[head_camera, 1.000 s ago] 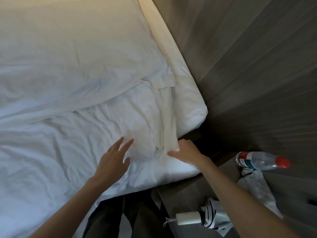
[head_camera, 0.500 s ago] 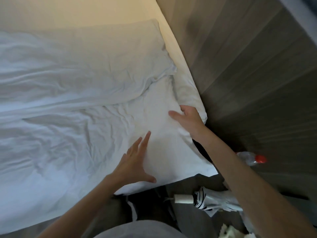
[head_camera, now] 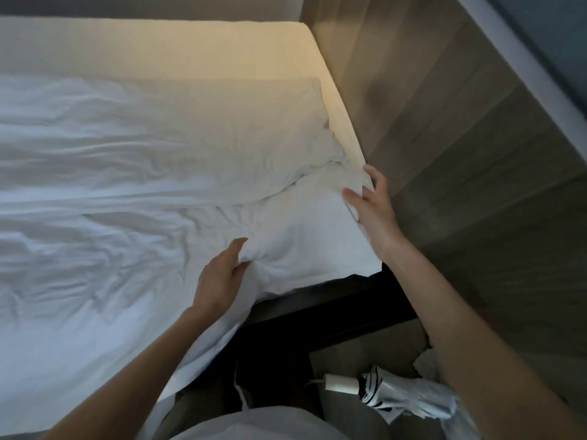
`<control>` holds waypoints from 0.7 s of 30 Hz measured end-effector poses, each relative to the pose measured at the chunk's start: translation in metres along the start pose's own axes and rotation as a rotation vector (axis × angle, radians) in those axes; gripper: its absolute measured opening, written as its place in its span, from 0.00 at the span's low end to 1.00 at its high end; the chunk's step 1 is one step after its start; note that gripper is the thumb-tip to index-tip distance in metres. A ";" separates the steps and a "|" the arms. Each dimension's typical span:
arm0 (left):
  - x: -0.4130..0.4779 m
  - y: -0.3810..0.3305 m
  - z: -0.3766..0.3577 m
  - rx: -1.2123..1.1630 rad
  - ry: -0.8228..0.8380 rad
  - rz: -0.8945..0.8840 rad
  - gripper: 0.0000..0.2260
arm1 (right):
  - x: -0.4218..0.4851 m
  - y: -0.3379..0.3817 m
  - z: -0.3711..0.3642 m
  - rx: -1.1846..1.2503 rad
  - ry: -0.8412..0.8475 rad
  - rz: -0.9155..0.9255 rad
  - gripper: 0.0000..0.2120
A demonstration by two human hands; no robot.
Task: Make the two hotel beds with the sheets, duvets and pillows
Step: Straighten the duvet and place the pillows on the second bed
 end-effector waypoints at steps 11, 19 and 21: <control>0.055 -0.038 0.055 -0.047 0.109 -0.007 0.08 | -0.051 -0.044 -0.081 -1.790 0.271 0.898 0.58; 0.082 -0.034 0.073 0.046 0.237 0.172 0.13 | -0.019 0.024 -0.116 -1.351 0.252 1.199 0.16; 0.079 -0.037 0.083 0.024 0.208 0.200 0.18 | -0.012 0.043 -0.132 -1.476 0.307 1.077 0.15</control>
Point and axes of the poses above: each hand's wrist, its own x-axis towards the middle knuckle, its own z-axis out of the back of the hand, y = z × x, the point moved 6 cm from there along x, towards the middle knuckle, and after that the axes turned 4 degrees about z, right-handed, at the moved point
